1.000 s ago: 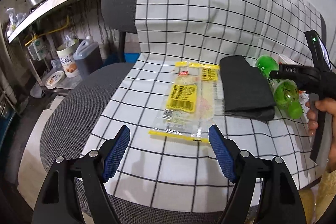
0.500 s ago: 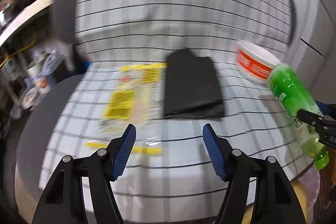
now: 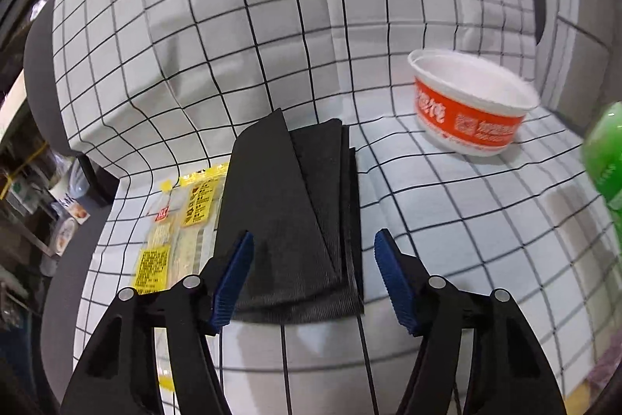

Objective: Collect trash
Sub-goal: 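Grasp the green bottle with the right gripper while the left gripper grasps the black cloth, then carry the bottle and black cloth over the bin and open both grippers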

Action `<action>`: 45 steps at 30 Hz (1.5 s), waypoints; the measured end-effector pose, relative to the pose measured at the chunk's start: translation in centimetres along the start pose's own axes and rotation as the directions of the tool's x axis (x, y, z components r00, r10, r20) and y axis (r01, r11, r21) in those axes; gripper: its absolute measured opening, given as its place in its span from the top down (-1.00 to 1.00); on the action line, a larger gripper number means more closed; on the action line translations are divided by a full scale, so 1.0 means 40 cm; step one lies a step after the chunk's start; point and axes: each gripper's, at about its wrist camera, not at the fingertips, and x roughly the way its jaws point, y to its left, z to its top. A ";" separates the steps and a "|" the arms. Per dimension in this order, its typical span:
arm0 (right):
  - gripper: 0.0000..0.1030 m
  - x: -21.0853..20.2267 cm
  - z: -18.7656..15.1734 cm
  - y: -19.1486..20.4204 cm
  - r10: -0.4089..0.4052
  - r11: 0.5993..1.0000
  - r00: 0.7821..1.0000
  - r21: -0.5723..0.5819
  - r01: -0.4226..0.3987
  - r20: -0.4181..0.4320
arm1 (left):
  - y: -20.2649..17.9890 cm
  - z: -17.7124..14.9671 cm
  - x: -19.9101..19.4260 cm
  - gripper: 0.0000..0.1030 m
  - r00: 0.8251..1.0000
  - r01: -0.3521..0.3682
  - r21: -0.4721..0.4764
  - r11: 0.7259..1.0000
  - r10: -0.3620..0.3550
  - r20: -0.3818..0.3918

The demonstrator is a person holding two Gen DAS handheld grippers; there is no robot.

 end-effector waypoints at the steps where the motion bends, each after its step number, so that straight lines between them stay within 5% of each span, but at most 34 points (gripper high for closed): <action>1: -0.17 0.004 -0.001 -0.007 0.005 1.000 1.000 0.009 -0.005 -0.002 | -0.007 0.001 0.015 -0.22 1.000 -0.017 0.011 1.000 0.017 -0.013; 5: -0.17 0.011 -0.010 -0.022 0.021 0.999 1.000 0.027 -0.021 -0.005 | -0.024 -0.001 0.057 -0.14 0.998 -0.056 0.053 0.997 0.058 -0.038; 8: -0.17 0.005 -0.018 -0.028 0.028 0.999 1.000 0.038 -0.028 0.010 | -0.023 -0.001 0.076 0.24 0.997 -0.056 0.054 0.997 0.058 -0.045; 10: -0.17 -0.005 -0.023 -0.030 0.020 0.999 1.000 0.037 -0.021 0.020 | 0.001 0.003 0.058 0.73 0.999 -0.045 0.012 0.999 0.045 -0.022; 12: -0.17 -0.019 -0.028 -0.034 0.022 0.999 0.999 0.041 -0.023 0.028 | 0.028 0.009 0.010 0.87 1.000 0.002 -0.049 0.999 -0.001 0.019; 18: -0.17 -0.094 -0.042 -0.053 0.020 0.998 0.996 0.066 -0.025 0.082 | 0.046 -0.031 -0.223 0.90 0.973 0.181 -0.168 0.969 -0.151 0.175; 26: -0.17 -0.216 -0.081 -0.087 -0.027 0.997 0.991 0.079 0.016 0.133 | -0.067 -0.163 -0.410 0.89 0.927 0.317 -0.130 0.939 -0.278 0.253; 35: -0.17 -0.406 -0.179 -0.217 -0.241 0.960 0.955 0.185 0.209 0.174 | -0.306 -0.225 -0.466 0.89 0.841 0.511 0.089 0.855 -0.518 0.157; 38: -0.17 -0.469 -0.215 -0.282 -0.327 0.928 0.928 0.244 0.280 0.178 | -0.417 -0.238 -0.472 0.89 0.795 0.580 0.182 0.794 -0.601 0.085; 45: -0.17 -0.556 -0.289 -0.406 -0.435 0.866 0.885 0.343 0.362 0.163 | -0.633 -0.264 -0.462 0.89 0.722 0.672 0.312 0.671 -0.688 -0.075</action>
